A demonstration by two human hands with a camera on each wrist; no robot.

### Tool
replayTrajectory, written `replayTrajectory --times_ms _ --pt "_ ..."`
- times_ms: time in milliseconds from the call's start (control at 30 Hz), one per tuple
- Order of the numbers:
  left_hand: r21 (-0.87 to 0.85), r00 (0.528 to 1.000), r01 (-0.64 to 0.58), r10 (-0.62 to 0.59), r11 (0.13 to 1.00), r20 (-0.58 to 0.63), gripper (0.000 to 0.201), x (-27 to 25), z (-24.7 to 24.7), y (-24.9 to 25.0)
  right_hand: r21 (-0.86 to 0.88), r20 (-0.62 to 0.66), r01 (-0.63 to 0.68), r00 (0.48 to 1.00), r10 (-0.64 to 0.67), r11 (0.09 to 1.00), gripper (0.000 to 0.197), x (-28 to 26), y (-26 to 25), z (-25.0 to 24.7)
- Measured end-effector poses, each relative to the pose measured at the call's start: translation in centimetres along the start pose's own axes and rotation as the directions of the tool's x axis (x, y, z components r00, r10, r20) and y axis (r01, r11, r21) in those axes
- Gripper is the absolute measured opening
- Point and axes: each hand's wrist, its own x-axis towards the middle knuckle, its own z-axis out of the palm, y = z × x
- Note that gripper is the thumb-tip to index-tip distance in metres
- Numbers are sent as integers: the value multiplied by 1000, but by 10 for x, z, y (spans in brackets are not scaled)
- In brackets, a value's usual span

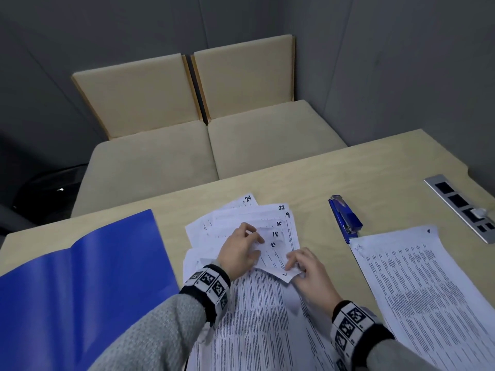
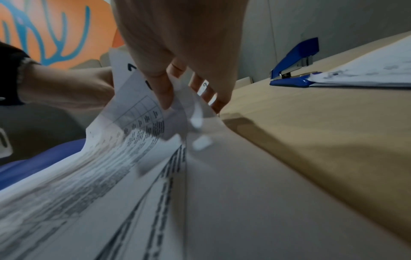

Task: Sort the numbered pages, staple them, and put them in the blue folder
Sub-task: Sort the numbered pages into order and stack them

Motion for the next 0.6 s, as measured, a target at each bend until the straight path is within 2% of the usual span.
replayTrajectory --times_ms 133,267,400,533,600 --pt "-14 998 -59 60 998 16 14 -5 1 -1 -124 -26 38 999 -41 992 22 5 -3 1" --pt "-23 996 -79 80 997 34 11 -9 3 -1 -132 -24 68 997 -72 989 30 8 -5 3" --pt "-64 997 -72 73 995 22 10 -11 4 -1 -149 2 69 998 -70 986 25 9 -3 5" --pt "-82 997 -42 48 996 63 16 -10 5 -3 -130 16 69 998 -68 989 29 11 -7 6" --pt "-74 996 -10 16 997 92 30 -9 5 -5 -118 -2 58 998 -59 991 27 13 -7 7"
